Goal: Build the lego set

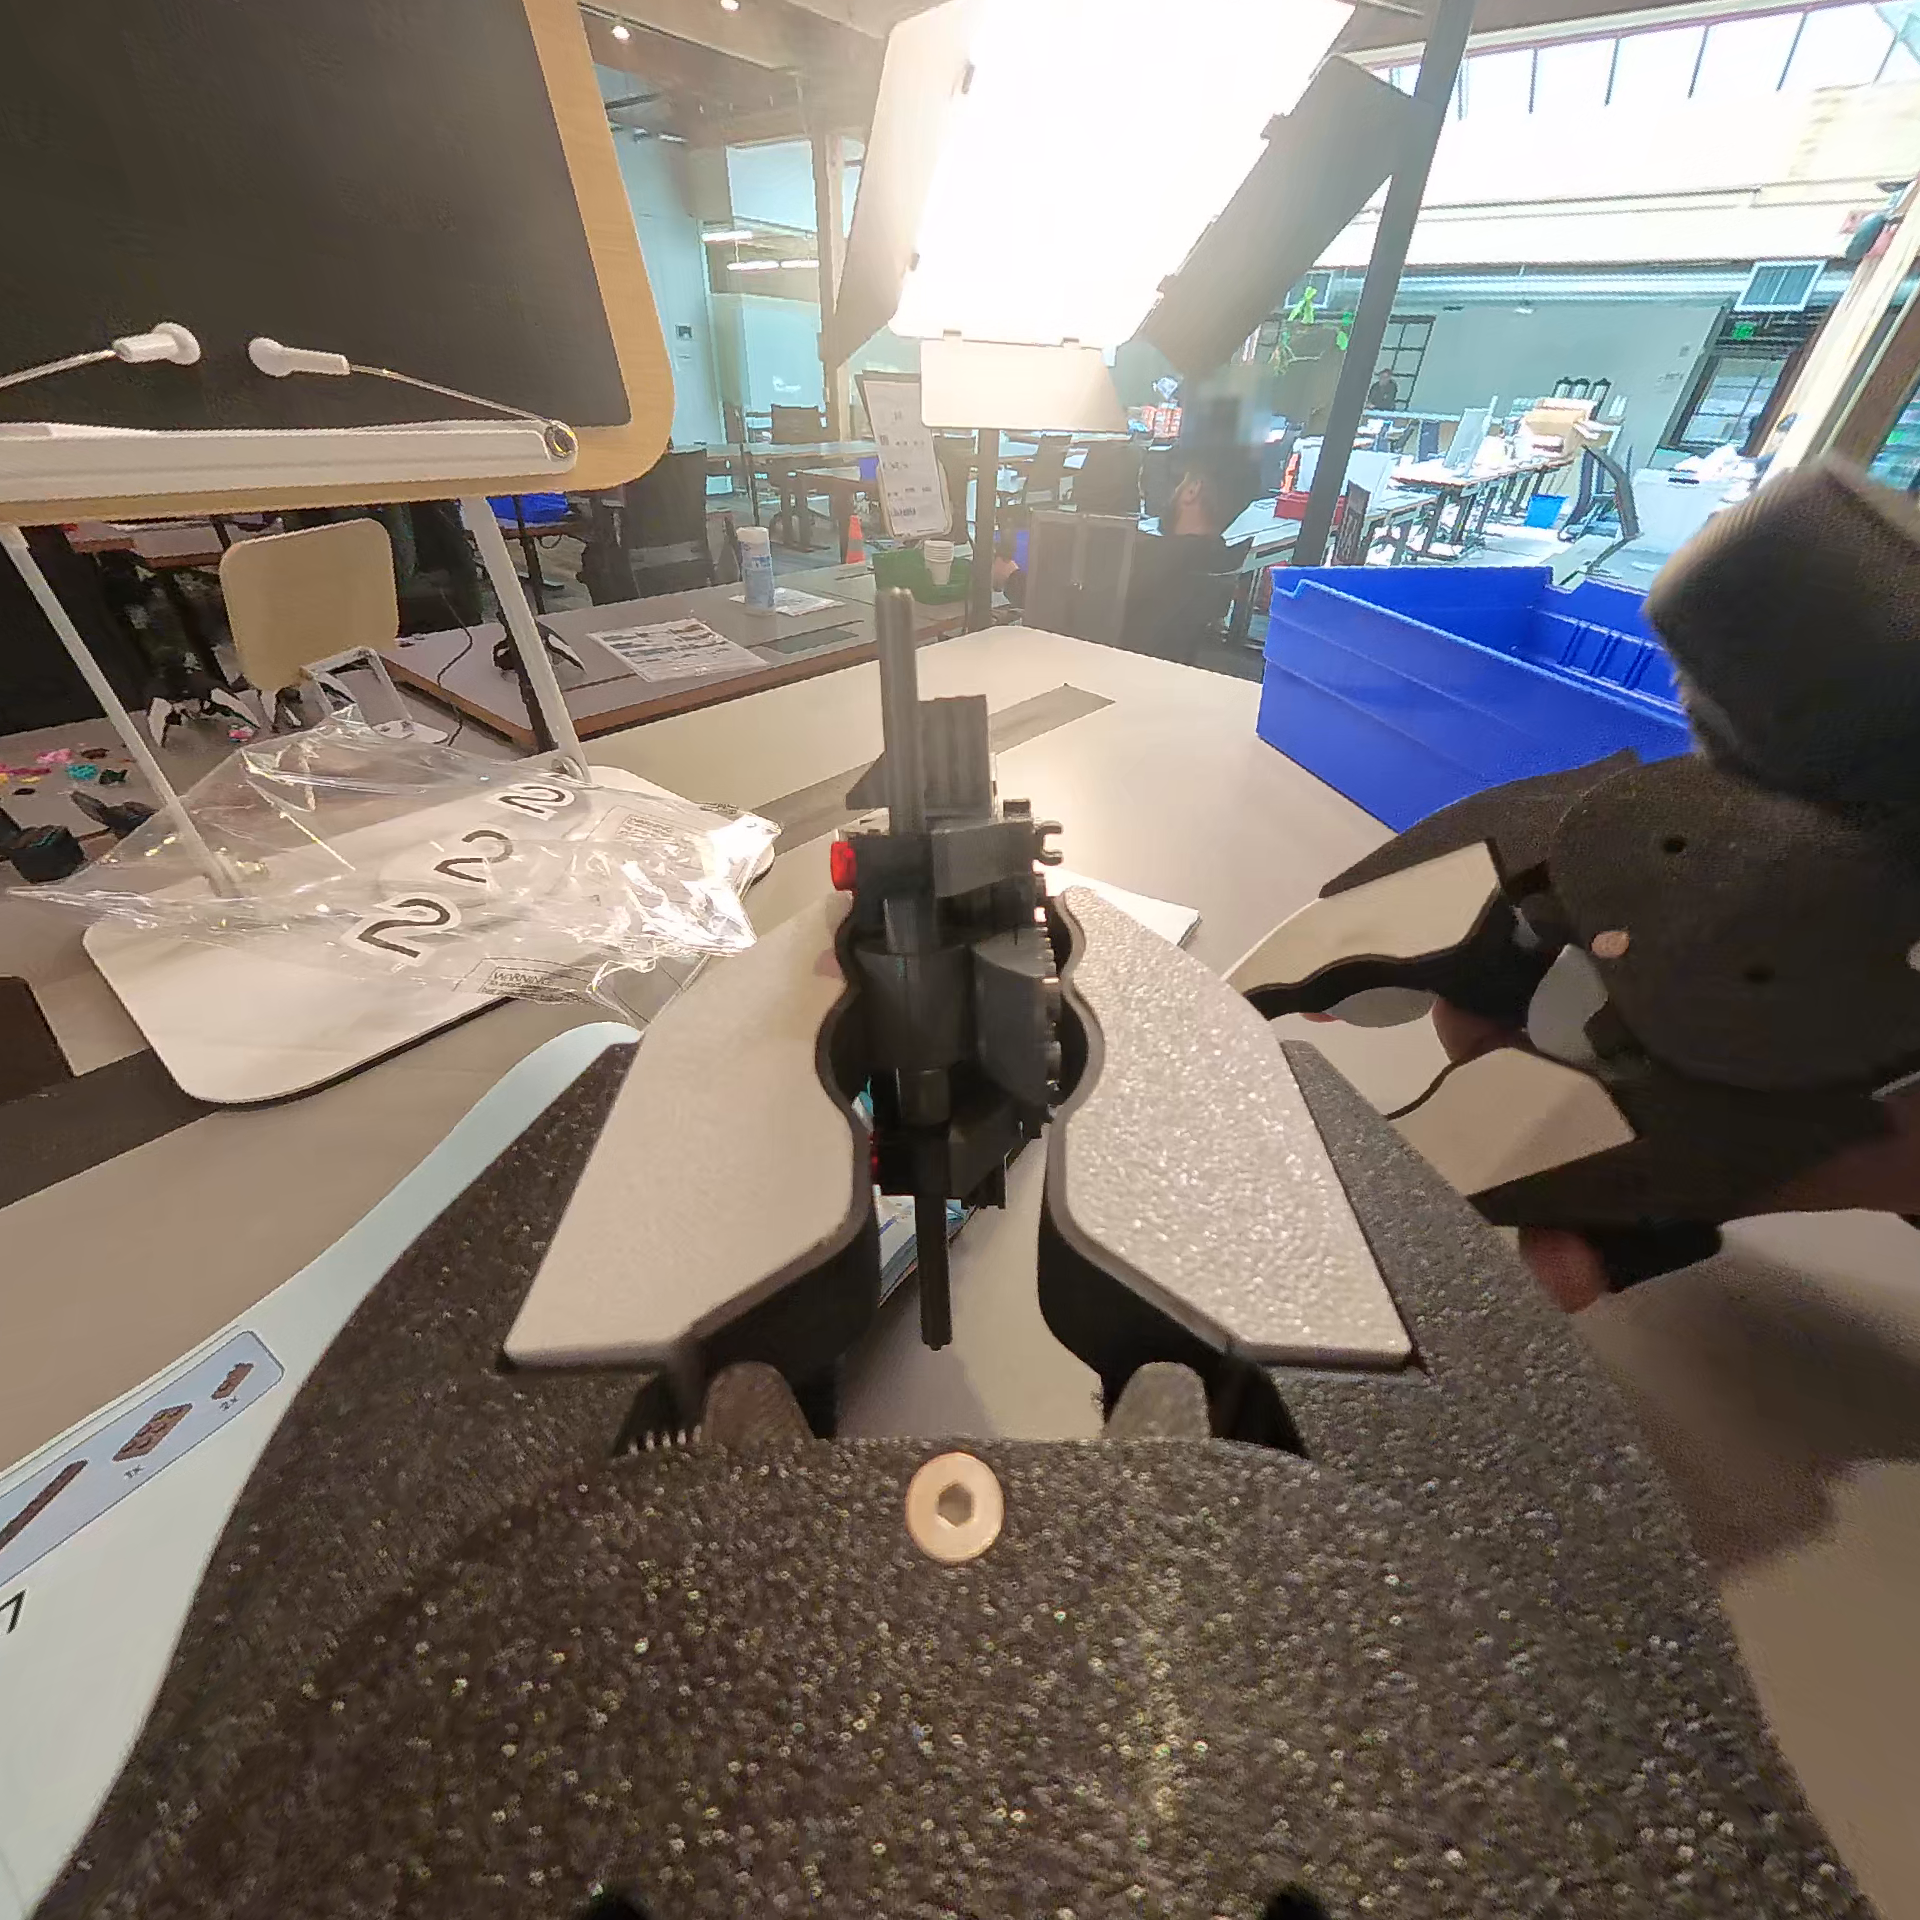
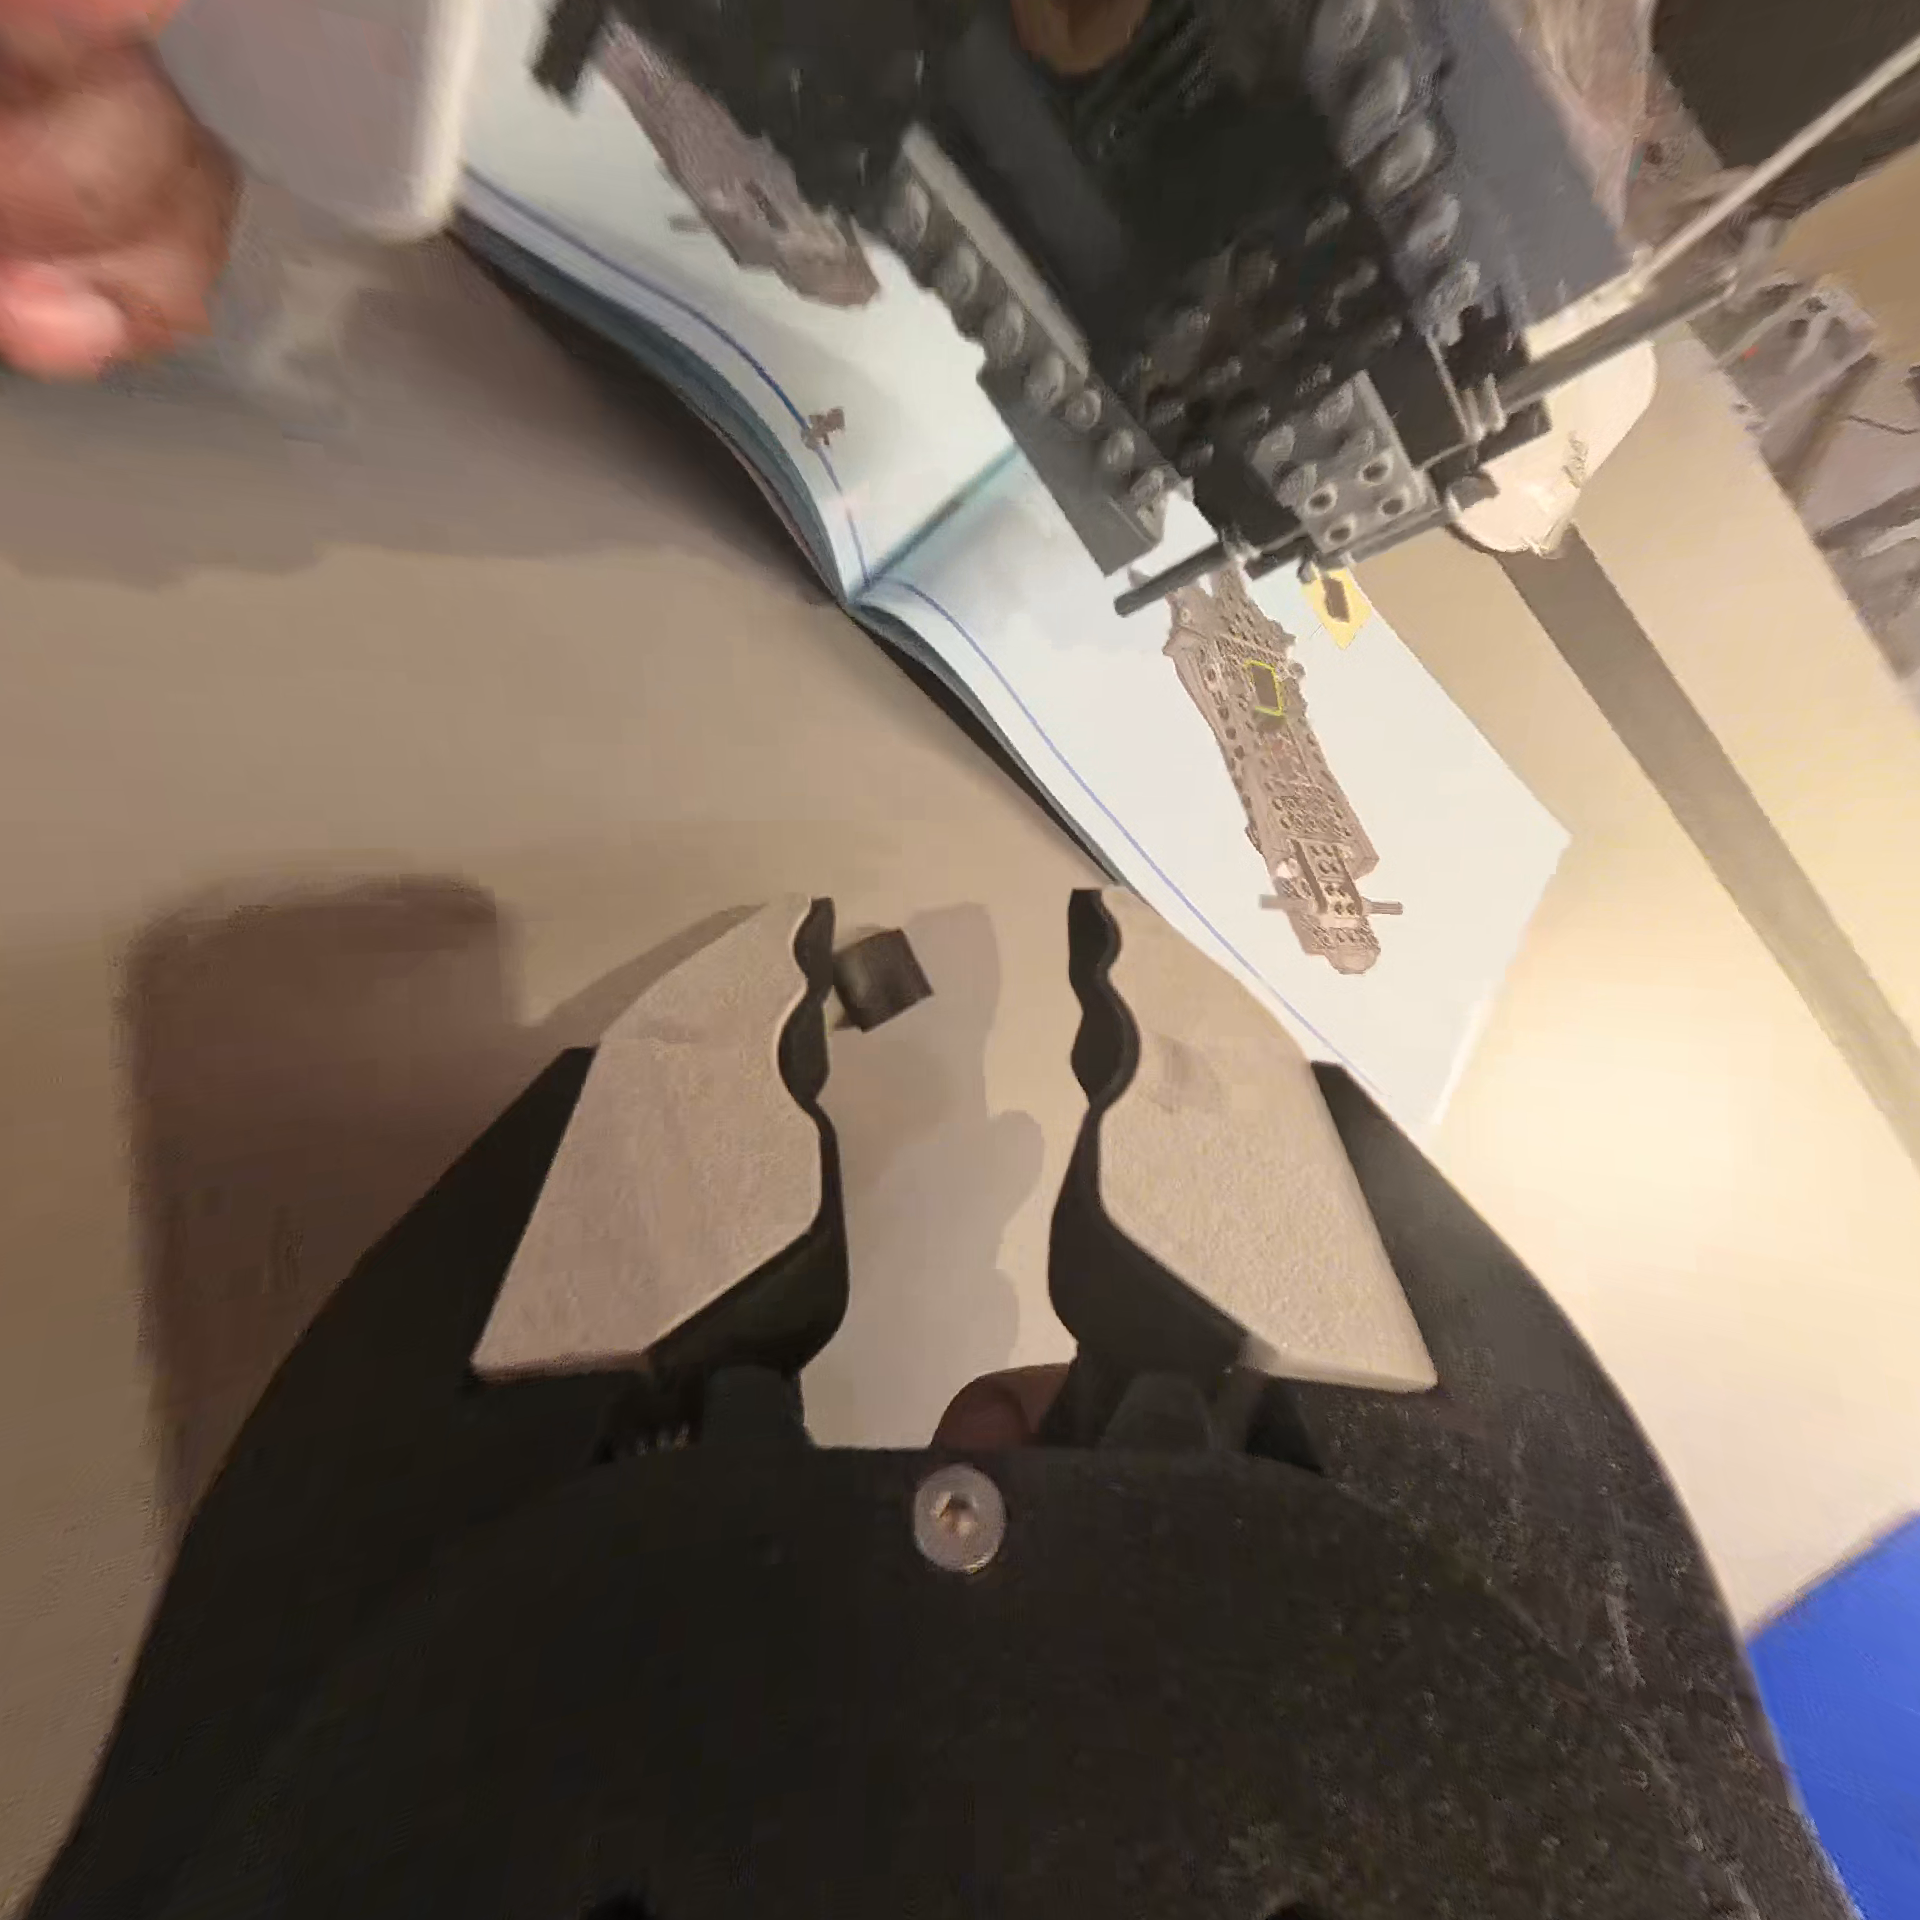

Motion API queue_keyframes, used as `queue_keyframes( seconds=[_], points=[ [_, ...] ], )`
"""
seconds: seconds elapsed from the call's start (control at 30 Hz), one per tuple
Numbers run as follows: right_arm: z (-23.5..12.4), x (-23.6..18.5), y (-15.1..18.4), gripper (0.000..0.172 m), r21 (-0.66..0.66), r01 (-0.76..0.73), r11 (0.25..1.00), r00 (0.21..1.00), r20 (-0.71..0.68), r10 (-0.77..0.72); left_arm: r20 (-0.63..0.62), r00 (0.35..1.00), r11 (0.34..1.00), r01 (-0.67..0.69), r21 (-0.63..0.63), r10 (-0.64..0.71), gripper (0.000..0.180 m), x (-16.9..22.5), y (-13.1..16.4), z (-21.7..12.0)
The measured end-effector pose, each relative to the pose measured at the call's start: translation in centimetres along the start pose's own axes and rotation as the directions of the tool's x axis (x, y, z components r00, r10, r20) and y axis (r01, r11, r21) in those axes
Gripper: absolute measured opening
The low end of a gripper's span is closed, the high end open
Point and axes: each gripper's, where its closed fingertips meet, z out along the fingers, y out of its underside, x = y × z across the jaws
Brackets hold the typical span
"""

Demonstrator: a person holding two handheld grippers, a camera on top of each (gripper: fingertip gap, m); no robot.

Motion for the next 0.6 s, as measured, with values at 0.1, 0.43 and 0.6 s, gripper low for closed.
queue_keyframes(
  seconds=[0.1,0.43,0.6],
  points=[
    [0.8,0.1,0.9,0.041,-0.043,-0.012,0.999,1.000,-0.030,0.010,0.001,1.000,1.000,0.002,0.001,-0.002,0.032,0.0,0.0,0.0],
    [-0.2,1.5,3.4,0.036,-0.085,-0.024,0.996,0.994,0.100,0.033,-0.009,1.000,1.000,0.016,-0.012,-0.016,0.032,0.1,0.3,0.5],
    [-1.0,1.9,5.0,0.036,-0.133,-0.063,0.989,0.981,0.172,0.086,-0.017,0.999,0.999,0.045,-0.013,-0.045,0.032,0.1,0.4,0.6]
  ],
)
